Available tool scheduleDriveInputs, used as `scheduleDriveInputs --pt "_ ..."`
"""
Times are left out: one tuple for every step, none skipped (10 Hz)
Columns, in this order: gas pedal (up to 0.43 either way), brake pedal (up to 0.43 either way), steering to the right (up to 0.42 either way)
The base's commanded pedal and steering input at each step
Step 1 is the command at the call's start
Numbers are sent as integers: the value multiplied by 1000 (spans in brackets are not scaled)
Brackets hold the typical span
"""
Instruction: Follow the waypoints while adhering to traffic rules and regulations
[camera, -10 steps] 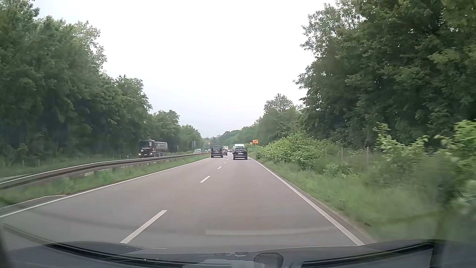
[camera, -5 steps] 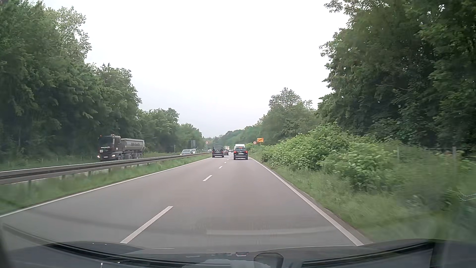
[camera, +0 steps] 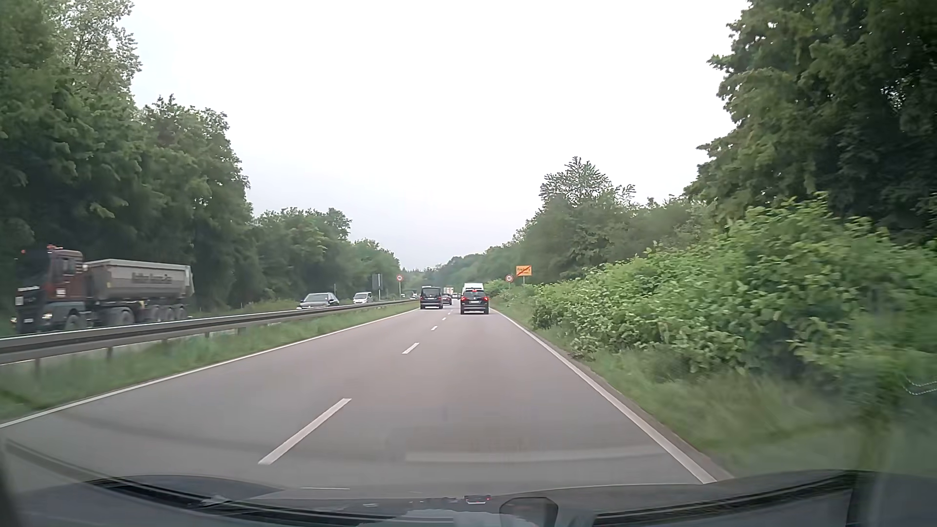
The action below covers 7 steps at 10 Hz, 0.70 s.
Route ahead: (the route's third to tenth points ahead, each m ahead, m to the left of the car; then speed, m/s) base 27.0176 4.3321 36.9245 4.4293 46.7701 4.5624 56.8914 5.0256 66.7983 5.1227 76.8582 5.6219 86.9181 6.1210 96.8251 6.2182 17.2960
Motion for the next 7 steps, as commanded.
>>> scheduleDriveInputs --pt "157 0 -6" --pt "150 0 -6" --pt "150 0 -6" --pt "150 0 -6" --pt "150 0 -6" --pt "150 0 -6" --pt "150 0 -6"
